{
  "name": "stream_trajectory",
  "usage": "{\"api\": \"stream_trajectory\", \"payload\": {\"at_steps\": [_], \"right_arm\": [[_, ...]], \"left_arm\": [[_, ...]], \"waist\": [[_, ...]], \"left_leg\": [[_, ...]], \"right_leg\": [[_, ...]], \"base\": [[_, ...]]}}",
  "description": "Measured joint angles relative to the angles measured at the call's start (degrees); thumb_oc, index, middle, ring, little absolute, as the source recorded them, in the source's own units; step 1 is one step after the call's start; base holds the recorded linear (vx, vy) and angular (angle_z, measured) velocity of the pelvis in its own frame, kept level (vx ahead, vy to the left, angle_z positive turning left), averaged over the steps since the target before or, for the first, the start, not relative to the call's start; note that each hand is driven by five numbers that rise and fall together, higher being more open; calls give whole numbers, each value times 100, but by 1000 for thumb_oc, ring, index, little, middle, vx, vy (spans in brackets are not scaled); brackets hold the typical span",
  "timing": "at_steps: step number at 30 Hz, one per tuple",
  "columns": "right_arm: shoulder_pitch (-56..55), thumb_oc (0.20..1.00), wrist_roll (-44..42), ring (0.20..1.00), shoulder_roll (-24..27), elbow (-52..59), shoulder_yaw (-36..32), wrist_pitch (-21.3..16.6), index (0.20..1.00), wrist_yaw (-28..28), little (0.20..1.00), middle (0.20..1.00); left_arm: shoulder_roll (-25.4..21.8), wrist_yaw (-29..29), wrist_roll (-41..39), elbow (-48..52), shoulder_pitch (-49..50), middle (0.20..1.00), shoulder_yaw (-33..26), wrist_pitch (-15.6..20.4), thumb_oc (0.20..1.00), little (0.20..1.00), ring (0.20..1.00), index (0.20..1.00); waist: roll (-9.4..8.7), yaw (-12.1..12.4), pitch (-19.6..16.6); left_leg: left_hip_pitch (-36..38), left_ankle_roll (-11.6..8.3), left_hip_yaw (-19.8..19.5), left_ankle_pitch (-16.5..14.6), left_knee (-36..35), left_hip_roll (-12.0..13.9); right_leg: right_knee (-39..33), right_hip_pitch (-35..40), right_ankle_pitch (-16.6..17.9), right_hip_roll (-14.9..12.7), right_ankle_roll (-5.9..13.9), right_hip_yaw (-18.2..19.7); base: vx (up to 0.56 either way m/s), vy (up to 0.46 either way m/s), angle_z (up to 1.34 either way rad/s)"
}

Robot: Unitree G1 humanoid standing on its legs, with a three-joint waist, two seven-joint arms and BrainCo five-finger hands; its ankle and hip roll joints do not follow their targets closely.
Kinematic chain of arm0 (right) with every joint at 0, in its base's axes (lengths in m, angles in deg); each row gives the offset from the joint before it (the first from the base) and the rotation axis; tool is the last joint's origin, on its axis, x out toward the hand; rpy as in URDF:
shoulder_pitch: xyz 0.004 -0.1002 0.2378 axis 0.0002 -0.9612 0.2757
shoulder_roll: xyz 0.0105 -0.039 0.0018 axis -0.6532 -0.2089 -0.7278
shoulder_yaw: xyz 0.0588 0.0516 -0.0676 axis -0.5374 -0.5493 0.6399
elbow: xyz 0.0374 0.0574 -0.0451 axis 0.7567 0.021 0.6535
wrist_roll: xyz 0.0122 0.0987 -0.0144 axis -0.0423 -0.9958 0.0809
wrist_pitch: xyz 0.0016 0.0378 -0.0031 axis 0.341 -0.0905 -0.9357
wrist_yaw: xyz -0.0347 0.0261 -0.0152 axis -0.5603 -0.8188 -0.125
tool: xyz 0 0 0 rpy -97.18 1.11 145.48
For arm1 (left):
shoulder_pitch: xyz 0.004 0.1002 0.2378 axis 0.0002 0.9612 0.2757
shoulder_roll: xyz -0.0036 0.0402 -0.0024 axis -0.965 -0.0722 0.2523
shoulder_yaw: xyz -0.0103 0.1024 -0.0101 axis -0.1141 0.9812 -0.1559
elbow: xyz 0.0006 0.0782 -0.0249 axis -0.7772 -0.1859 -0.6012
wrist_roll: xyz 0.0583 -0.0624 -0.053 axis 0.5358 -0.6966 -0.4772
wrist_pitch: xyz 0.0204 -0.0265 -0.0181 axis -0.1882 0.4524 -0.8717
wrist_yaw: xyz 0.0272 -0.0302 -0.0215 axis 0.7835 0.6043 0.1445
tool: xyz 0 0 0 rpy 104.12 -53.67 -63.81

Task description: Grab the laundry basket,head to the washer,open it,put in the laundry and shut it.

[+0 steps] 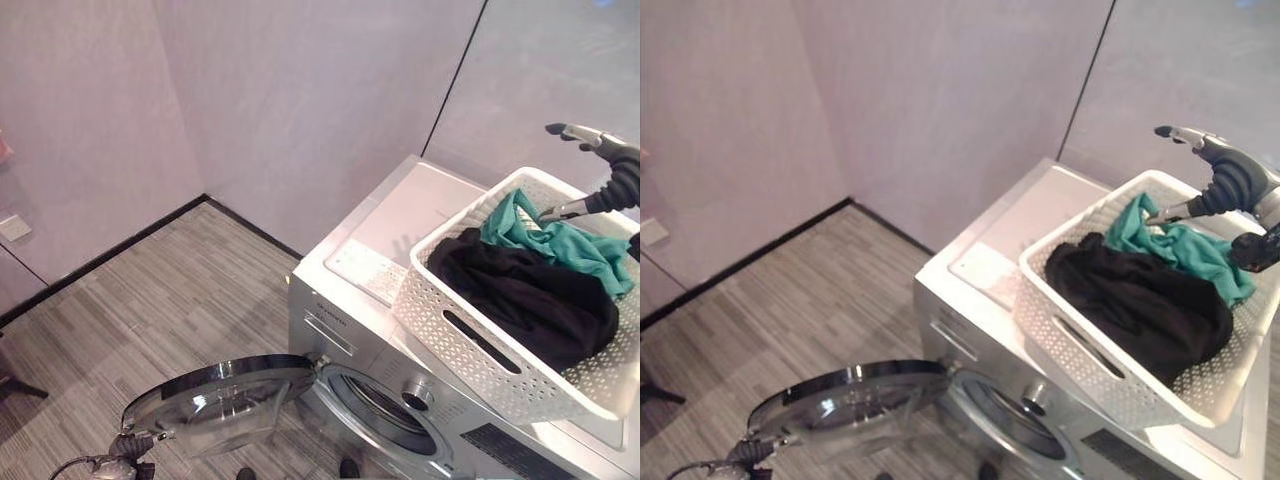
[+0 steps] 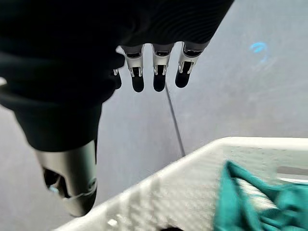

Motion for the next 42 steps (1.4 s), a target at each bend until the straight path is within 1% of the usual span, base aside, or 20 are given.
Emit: {"api": "stream_trajectory", "payload": {"at_steps": [1,4,6,7,9,13,15,20,21,24,27,30,32,37,40,42], "right_arm": [[-507,1000,-46,1000,36,49,-429,-9,1000,55,1000,1000],[-1494,1000,-51,1000,93,138,-1060,-11,1000,236,1000,1000],[-1749,1000,-50,1000,94,133,-1204,-8,1000,273,1000,1000],[-2337,1000,-50,1000,93,200,-1611,-4,1000,379,1000,1000],[-2522,1000,-50,1000,94,279,-1778,-1,1000,395,1000,1000],[-2622,1000,-52,1000,94,407,-1898,-7,1000,492,1000,1000],[-2506,1000,-53,1000,94,437,-1800,-12,1000,495,1000,1000],[-1897,1000,-54,1000,117,501,-897,-24,1000,589,1000,1000],[-1888,1000,-80,1000,118,553,-795,-29,1000,608,1000,1000],[-1689,1000,-161,1000,117,550,-515,-51,1000,610,1000,1000],[-1718,1000,-161,1000,118,558,-441,-101,1000,614,1000,1000],[-1723,1000,-161,1000,118,567,-442,-126,1000,621,1000,1000],[-1767,1000,-157,1000,116,558,-439,-126,1000,741,1000,1000],[-1709,1000,-146,1000,116,557,-302,-127,1000,844,1000,1000],[-1529,1000,-111,1000,116,512,185,-126,1000,896,1000,1000],[-1410,1000,-46,1000,116,457,366,-125,1000,917,1000,1000]], "left_arm": [[67,23,0,26,30,1000,-5,11,1000,1000,1000,1000],[295,132,-1,103,295,1000,14,12,1000,1000,1000,1000],[349,161,-1,99,353,1000,12,12,1000,1000,1000,1000],[415,195,-1,94,463,1000,15,12,1000,1000,1000,1000],[438,202,-2,58,564,1000,1,12,1000,1000,1000,1000],[469,204,-2,-97,579,1000,4,17,1000,1000,1000,1000],[468,203,-4,-118,606,1000,6,15,1000,1000,1000,1000],[471,204,-4,-112,610,1000,144,16,1000,1000,1000,1000],[476,205,-5,-102,591,1000,168,27,1000,1000,1000,1000],[476,207,-25,-98,546,1000,226,36,1000,1000,1000,1000],[475,207,-32,-80,559,1000,224,43,1000,1000,1000,1000],[473,208,-55,-91,645,1000,218,45,1000,1000,1000,1000],[470,209,-55,-120,648,1000,207,50,1000,1000,1000,1000],[471,213,-54,-117,634,1000,213,51,1000,1000,1000,1000],[475,218,-55,-108,587,1000,218,62,1000,1000,1000,1000],[474,219,-55,-110,560,1000,222,62,1000,1000,1000,1000]], "waist": [[19,-14,3],[16,-107,3],[11,-127,5],[4,-189,4],[-13,-251,-8],[-57,-249,-110],[-99,-239,-202],[-169,-199,-288],[-162,-115,-292],[-169,-104,-299],[-176,-52,-288],[-195,-57,-281],[-259,-57,-187],[-276,-25,-163],[-270,28,-123],[-272,45,-60]], "left_leg": [[-30,3,-6,2,0,2],[-43,1,19,1,-1,16],[-44,1,24,1,-2,18],[-57,1,16,0,-3,18],[-58,0,21,0,-5,18],[-95,3,18,-2,-25,19],[-141,3,21,1,-23,19],[-142,1,2,4,-25,17],[-163,0,-21,5,-26,16],[-225,-10,-40,14,-23,17],[-252,-10,-57,19,-23,18],[-307,-19,-61,25,-3,17],[-321,-26,-63,31,-1,16],[-320,-26,-64,31,-2,15],[-319,-30,-89,35,-2,15],[-325,-39,-142,45,-2,13]], "right_leg": [[-1,-15,-4,1,0,-16],[-1,-56,-5,18,-1,28],[-1,-59,-5,19,0,32],[-1,-64,-6,15,0,24],[-2,-69,-7,15,1,29],[-2,-102,-7,15,1,29],[-2,-153,1,14,1,31],[-8,-143,7,10,3,11],[-6,-147,5,9,4,-15],[-6,-178,6,9,4,-74],[-3,-194,6,10,3,-97],[-1,-248,7,10,4,-104],[-1,-260,10,9,4,-108],[-2,-255,10,7,4,-111],[-3,-248,14,7,7,-122],[-4,-241,16,7,8,-143]], "base": [[0,0,0],[20,5,-7],[0,0,0],[0,0,0],[0,0,0],[0,0,0],[0,0,0],[2,3,1],[3,4,7],[-3,1,10],[-14,7,5],[0,0,0],[0,0,0],[0,0,0],[0,0,0],[-6,10,6]]}}
